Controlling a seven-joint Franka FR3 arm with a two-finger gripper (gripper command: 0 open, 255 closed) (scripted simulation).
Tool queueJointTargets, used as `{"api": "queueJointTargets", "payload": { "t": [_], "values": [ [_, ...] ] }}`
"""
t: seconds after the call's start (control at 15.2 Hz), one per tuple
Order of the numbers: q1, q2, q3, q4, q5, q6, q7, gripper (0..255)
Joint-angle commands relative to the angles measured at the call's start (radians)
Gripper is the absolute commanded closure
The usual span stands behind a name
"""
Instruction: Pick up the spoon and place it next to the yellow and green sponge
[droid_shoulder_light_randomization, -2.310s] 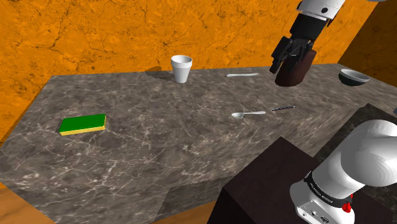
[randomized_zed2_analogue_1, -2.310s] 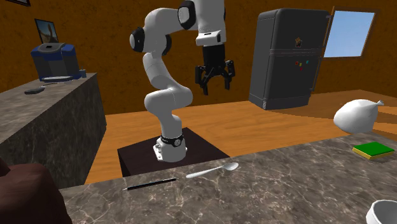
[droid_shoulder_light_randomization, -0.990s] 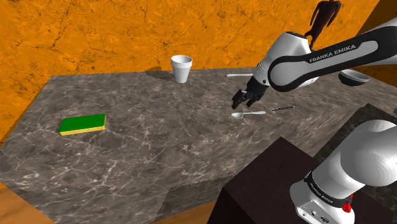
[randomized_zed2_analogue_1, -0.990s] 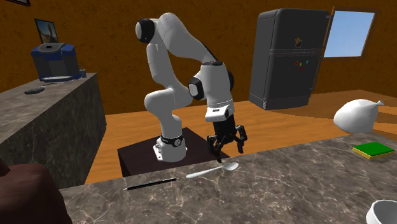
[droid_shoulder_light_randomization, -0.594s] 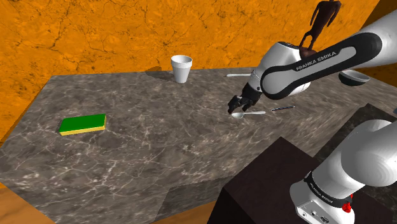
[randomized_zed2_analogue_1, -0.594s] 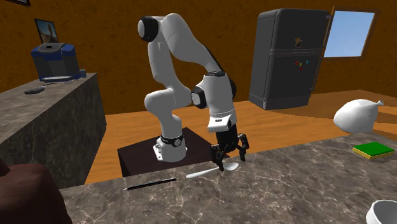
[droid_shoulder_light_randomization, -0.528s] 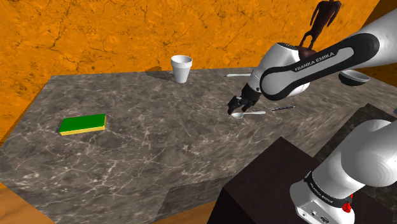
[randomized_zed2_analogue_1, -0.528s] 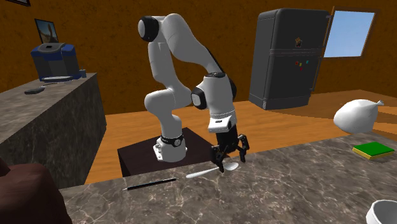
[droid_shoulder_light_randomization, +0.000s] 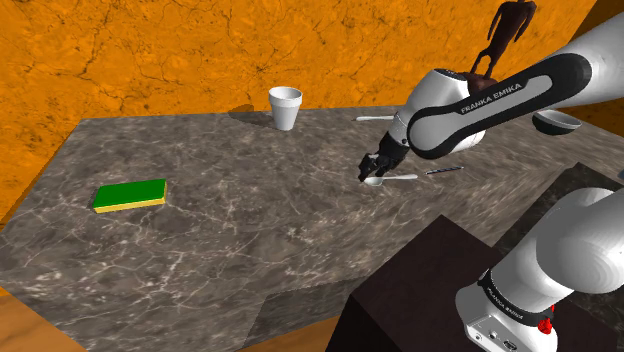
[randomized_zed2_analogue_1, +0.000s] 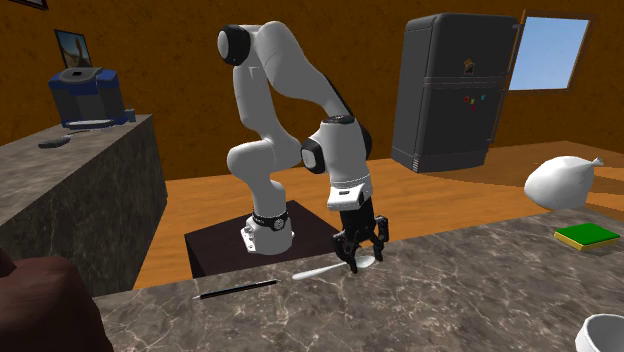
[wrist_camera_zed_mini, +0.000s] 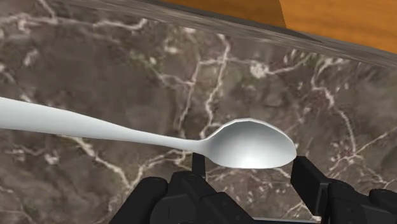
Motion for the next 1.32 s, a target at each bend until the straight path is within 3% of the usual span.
{"api": "queueJointTargets", "payload": {
  "t": [0.0, 0.53, 1.25],
  "values": [
    [0.0, 0.0, 0.0, 0.0, 0.0, 0.0, 0.0, 255],
    [0.0, 0.0, 0.0, 0.0, 0.0, 0.0, 0.0, 255],
    [-0.021, -0.132, 0.006, 0.065, -0.033, -0.197, 0.031, 255]
  ]
}}
